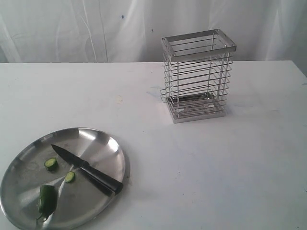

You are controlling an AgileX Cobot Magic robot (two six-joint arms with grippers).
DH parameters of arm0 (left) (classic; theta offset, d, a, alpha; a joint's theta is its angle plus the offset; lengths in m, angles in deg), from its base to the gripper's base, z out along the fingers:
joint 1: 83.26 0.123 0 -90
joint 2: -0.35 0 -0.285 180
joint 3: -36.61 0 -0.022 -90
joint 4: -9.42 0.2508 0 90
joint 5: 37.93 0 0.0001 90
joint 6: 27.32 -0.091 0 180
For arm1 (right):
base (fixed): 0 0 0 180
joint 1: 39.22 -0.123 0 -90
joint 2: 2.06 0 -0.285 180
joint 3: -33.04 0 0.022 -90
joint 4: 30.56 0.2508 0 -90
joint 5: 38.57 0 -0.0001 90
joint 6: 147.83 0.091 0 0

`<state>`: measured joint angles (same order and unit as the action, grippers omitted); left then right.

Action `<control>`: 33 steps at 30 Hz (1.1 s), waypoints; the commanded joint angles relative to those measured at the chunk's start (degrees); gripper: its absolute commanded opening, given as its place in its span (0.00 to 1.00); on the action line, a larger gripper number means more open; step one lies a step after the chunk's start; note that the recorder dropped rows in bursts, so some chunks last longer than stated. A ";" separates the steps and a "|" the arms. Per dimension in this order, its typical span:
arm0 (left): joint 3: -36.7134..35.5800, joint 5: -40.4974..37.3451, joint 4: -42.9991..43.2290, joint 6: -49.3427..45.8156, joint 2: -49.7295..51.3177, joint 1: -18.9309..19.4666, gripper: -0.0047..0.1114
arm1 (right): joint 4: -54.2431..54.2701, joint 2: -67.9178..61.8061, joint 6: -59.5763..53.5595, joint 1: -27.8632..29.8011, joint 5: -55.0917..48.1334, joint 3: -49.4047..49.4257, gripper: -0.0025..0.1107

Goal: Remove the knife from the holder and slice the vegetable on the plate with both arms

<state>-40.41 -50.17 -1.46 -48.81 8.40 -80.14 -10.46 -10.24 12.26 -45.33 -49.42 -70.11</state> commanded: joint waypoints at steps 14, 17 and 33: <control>-0.20 0.26 -0.30 0.07 -0.26 -0.44 0.04 | -23.84 0.39 -11.92 10.21 -15.41 0.37 0.02; -0.20 0.26 -0.30 0.07 -0.26 -0.44 0.04 | -18.06 0.39 -1.82 10.10 -13.17 0.37 0.02; -0.20 0.26 -0.30 0.07 -0.26 -0.44 0.04 | -2.11 0.39 -3.32 10.10 -9.91 0.37 0.02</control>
<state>-40.41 -50.06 -1.46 -48.81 8.40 -80.14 -12.88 -10.19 9.09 -35.49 -60.29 -69.78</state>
